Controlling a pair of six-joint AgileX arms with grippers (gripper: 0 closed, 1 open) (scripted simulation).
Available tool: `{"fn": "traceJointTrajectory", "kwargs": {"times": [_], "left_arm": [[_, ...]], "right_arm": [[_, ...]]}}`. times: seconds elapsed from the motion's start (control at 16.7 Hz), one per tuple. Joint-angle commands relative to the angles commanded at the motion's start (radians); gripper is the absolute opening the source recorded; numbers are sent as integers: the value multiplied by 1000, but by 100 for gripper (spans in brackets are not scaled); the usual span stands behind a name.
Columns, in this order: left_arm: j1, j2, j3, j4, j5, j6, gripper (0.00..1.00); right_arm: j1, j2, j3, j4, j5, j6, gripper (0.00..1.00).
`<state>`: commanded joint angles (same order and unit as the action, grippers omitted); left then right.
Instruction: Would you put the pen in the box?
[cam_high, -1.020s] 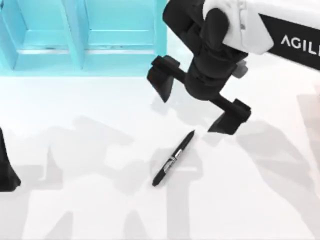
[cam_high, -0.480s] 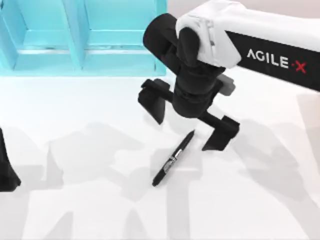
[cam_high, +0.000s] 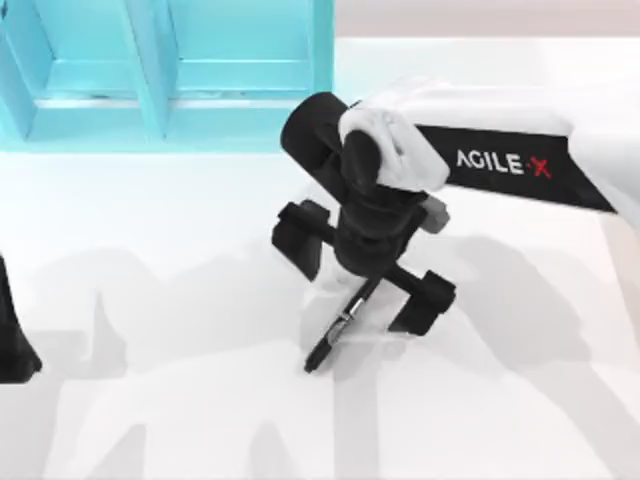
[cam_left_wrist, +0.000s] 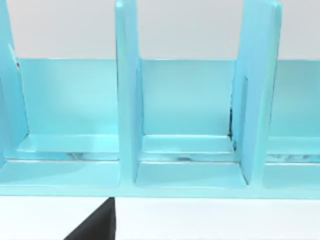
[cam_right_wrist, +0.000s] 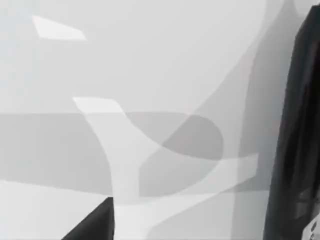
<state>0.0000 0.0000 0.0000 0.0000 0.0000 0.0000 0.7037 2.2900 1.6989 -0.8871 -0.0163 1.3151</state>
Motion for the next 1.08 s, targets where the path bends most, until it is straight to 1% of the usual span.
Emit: {"fn": "traceJointTrajectory", "kwargs": {"times": [0.18, 0.42, 1.08], "left_arm": [[0, 0, 0, 0, 0, 0, 100], [0, 0, 0, 0, 0, 0, 100], [0, 0, 0, 0, 0, 0, 100]], "right_arm": [[2, 38, -41, 76, 1, 2, 100], [2, 40, -44, 80, 1, 2, 100], [2, 40, -44, 80, 1, 2, 17]]}}
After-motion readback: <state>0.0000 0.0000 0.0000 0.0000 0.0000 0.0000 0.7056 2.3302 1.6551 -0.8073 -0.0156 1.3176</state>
